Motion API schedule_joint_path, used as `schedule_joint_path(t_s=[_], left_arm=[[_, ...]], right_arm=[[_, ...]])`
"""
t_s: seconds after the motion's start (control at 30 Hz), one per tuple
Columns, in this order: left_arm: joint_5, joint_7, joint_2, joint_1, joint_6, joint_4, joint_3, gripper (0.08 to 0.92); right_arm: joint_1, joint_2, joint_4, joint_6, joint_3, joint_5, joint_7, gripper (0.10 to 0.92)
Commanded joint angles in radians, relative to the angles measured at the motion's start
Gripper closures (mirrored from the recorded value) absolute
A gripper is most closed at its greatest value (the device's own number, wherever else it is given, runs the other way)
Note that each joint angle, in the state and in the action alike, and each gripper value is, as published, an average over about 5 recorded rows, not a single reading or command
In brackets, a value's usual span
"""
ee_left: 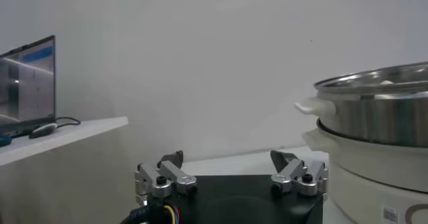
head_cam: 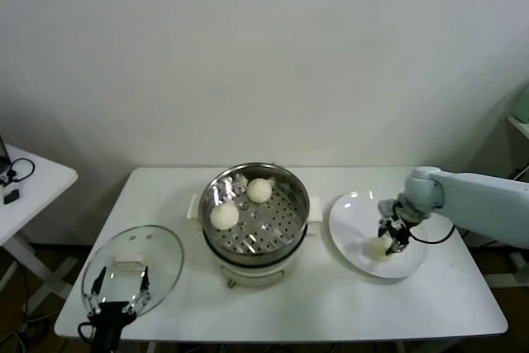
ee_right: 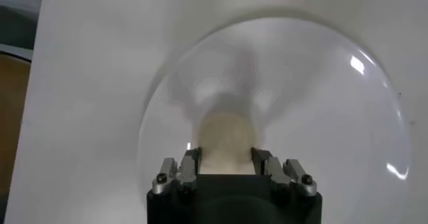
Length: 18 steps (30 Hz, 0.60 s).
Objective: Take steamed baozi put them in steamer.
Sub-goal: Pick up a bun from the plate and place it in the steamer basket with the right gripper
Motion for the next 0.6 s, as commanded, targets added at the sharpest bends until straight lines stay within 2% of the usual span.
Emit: schedule_joint_path(t_s=[0.03, 0.37, 0.6], left_arm=[[0.003, -0.002, -0.002, -0.007, 0.001, 0.002, 0.004, 0.177], [0.004, -0.009, -0.001, -0.011, -0.004, 0.016, 0.012, 0.177], [0.004, -0.01, -0.001, -0.015, -0.002, 0.016, 0.015, 0.177]], right_arm=[[0.233, -0.003, 0.045, 0.11, -0.11, 0.017, -0.069, 0.49], [0.548, 0.083, 0.086, 0.32, -0.086, 0.112, -0.206, 0.491], [0.583, 0.202, 0.147, 0.498, 0.084, 0.085, -0.213, 0.491]])
